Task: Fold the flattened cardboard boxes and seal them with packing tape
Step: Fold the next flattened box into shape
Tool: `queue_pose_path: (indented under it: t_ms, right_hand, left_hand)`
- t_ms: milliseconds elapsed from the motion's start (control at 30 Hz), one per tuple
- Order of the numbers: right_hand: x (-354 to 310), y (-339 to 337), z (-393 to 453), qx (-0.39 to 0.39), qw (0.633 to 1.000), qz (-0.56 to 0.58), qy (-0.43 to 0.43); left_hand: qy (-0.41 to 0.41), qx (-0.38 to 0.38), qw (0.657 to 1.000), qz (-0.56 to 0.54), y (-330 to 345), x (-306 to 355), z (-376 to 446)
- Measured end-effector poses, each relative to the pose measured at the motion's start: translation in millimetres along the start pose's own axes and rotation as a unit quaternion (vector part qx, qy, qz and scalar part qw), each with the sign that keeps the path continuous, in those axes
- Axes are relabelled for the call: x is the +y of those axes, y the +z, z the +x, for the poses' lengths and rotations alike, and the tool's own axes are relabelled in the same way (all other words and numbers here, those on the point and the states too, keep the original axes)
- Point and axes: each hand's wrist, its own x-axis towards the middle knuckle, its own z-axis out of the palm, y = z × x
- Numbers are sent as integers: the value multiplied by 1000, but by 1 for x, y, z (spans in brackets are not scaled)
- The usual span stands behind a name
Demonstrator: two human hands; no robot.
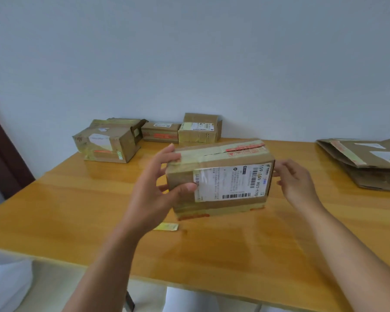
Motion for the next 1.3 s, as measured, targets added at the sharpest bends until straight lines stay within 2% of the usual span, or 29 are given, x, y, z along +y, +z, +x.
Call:
queue_pose_path:
  t_ms: [133, 233, 367, 567, 800, 933, 1100, 1300]
  right_hand:
    - [-18, 48, 0, -123, 991, -56, -10]
    - [-37, 78, -1, -207, 977, -54, -22]
    - [-51, 102, 0, -264, 963, -53, -21]
    - [-56, 120, 1, -247, 968, -37, -7]
    - [-65, 143, 6, -225, 973, -51, -5]
    - [-71, 154, 8, -222, 974, -32, 28]
    - [-74, 158, 11, -193, 981, -24, 26]
    - [-93, 155, 12, -168, 983, 70, 10]
  left_hand:
    - [-14, 18, 1000, 20, -39, 3, -6]
    - [-30, 19, 999, 18, -63, -2, -15]
    - [-61, 41, 997, 28, -96, -16, -33]
    - [-99, 68, 991, 61, -135, -40, -49]
    - [-111, 111, 986, 52, -139, -63, -52]
    - [-112, 108, 987, 48, -142, -65, -48]
    - [-116, 107, 986, 52, -145, -67, -42]
    - [-118, 131, 983, 60, -146, -66, -38]
